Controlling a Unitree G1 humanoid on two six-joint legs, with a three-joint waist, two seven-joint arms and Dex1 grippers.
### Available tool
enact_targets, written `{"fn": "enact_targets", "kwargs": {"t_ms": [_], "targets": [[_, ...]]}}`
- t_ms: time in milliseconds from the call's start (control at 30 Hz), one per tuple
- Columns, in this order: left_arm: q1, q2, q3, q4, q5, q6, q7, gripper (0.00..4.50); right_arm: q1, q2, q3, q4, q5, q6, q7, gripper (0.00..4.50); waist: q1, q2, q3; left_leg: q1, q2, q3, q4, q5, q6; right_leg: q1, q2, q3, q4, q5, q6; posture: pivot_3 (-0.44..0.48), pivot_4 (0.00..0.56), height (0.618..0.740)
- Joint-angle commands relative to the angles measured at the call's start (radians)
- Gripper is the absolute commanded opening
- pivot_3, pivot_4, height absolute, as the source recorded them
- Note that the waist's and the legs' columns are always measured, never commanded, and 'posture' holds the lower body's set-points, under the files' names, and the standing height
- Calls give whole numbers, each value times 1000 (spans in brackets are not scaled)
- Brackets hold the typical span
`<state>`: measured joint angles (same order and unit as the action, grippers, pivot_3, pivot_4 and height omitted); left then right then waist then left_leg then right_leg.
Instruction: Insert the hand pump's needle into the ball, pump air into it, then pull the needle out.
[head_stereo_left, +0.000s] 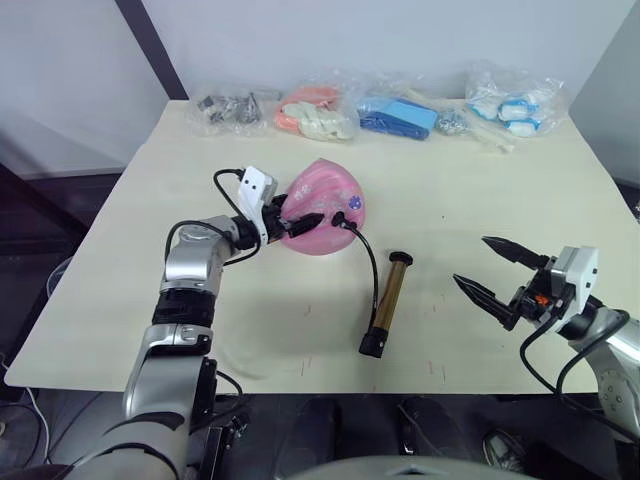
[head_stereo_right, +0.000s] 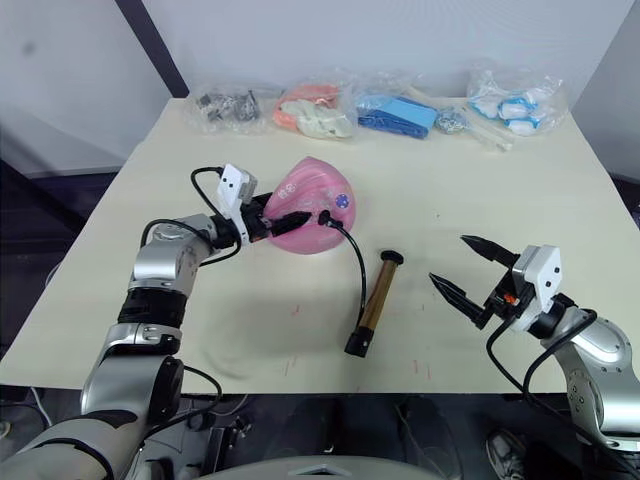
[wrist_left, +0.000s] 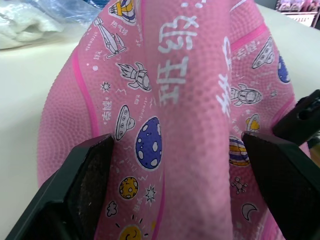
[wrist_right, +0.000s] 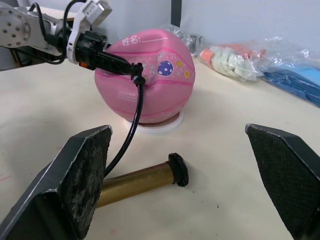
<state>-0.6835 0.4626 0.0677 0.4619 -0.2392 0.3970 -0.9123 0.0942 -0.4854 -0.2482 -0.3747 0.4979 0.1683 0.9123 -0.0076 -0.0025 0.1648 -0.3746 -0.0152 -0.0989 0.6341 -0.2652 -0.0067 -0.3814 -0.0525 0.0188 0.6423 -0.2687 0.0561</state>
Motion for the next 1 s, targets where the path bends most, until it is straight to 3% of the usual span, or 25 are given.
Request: {"fn": "enact_targets", "kwargs": {"t_ms": [33, 500, 1000], "targets": [[-2, -1, -1, -23, -17, 20, 1, 4374, 1, -3, 5, -8, 10, -39, 3, 4500, 0, 0, 0, -2, 0, 0, 1, 0, -1, -2, 0, 0, 0, 0, 0, 0, 150, 738], [-44, 4, 34, -180, -109, 96, 29, 4374, 16, -4, 3, 15, 26, -95, 7, 4500, -2, -6, 7, -23, -1, -1, 9, 3, -5, -19, 0, -2, 1, 3, -5, 0, 150, 738], [53, 110, 76, -436, -277, 229, -57, 4374, 45, -49, -32, 57, 76, -130, 81, 4500, -6, -7, 10, -22, -2, 1, 17, 3, -5, -20, 0, 1, 14, 3, -5, 0, 150, 738]]}}
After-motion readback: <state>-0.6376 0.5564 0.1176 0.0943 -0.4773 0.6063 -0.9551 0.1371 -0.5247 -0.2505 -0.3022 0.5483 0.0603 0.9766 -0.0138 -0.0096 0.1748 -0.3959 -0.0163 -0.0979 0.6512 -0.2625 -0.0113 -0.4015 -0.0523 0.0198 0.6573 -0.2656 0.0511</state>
